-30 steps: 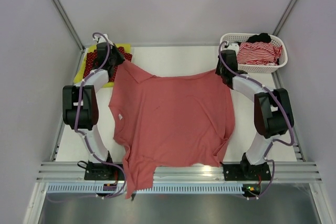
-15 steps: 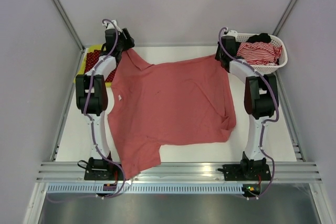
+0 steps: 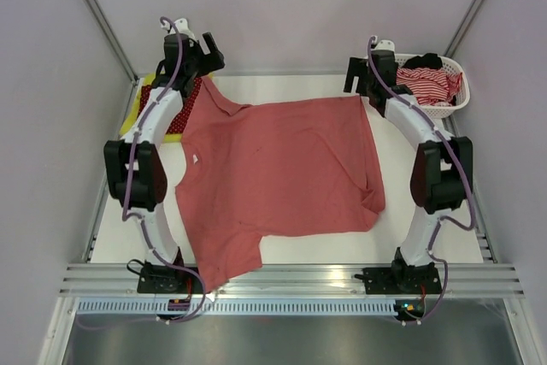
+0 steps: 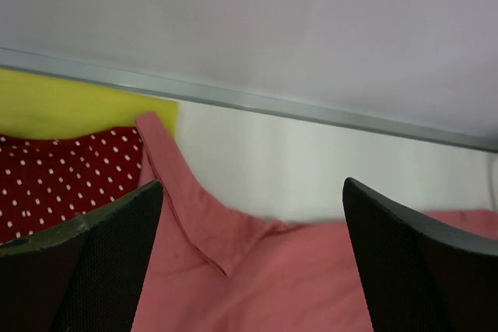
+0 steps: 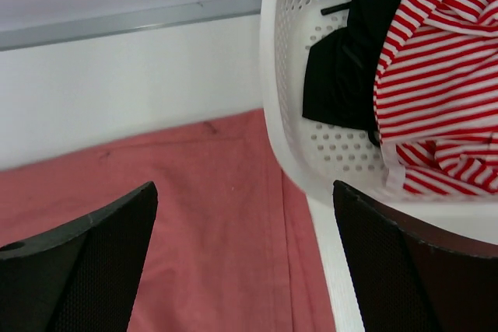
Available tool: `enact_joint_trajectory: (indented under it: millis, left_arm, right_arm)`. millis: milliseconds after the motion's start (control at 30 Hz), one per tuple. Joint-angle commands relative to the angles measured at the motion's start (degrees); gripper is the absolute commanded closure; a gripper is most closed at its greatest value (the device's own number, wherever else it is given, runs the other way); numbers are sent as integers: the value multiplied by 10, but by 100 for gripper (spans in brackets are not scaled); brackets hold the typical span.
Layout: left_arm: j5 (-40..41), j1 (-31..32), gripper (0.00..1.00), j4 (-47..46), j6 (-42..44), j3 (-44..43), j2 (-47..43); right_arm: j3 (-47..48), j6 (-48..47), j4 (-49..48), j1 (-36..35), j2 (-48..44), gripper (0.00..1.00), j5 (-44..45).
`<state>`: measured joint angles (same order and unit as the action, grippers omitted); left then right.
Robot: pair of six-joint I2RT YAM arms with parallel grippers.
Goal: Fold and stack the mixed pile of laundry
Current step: Flatten out the T-shirt at the center of the board, then fold the T-shirt at the center of the board.
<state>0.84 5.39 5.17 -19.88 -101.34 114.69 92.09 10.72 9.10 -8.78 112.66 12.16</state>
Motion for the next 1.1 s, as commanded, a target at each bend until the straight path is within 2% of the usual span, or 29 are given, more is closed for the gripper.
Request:
enact_joint_trajectory:
  millis: [0, 133, 167, 200, 267, 333, 400, 467, 567, 833, 933, 967, 1067]
  left_arm:
    - [-32, 28, 0, 50, -9, 74, -122]
    - [-61, 58, 1, 52, -52, 217, -219]
    - [-57, 64, 0, 56, -61, 245, -241]
    - [-41, 70, 0, 61, -93, 305, -259]
    - [-37, 83, 1, 58, -116, 367, -310]
    - [-41, 91, 0, 67, -136, 444, -332]
    - [-61, 96, 0, 68, -161, 511, -357]
    - [-64, 103, 0, 53, -176, 573, -367]
    - [-60, 108, 0, 41, -191, 614, -351]
    - [-33, 108, 1, 47, -224, 641, -287]
    - [-11, 107, 0, 66, -228, 642, -299]
    - [23, 107, 0, 75, -231, 643, -304]
    - [60, 107, 0, 108, -236, 643, -315]
  right_arm:
    - [-69, 28, 24, -4, -124, 2, -21]
    - [-205, 73, 51, -10, -232, 2, -21]
    - [-262, 83, 66, -12, -252, 2, -17]
    - [-290, 93, 75, -21, -289, 2, -7]
    - [-354, 108, 107, -47, -316, 2, 14]
    - [-376, 112, 143, -69, -333, 2, 48]
    - [-404, 121, 189, -109, -333, 2, 125]
    - [-420, 123, 206, -121, -322, 2, 137]
    - [-418, 116, 208, -124, -293, 2, 145]
    - [-402, 101, 195, -126, -201, 2, 165]
    - [-402, 106, 197, -122, -192, 2, 183]
    - [-401, 111, 200, -117, -188, 2, 190]
    - [-394, 130, 202, -93, -186, 2, 214]
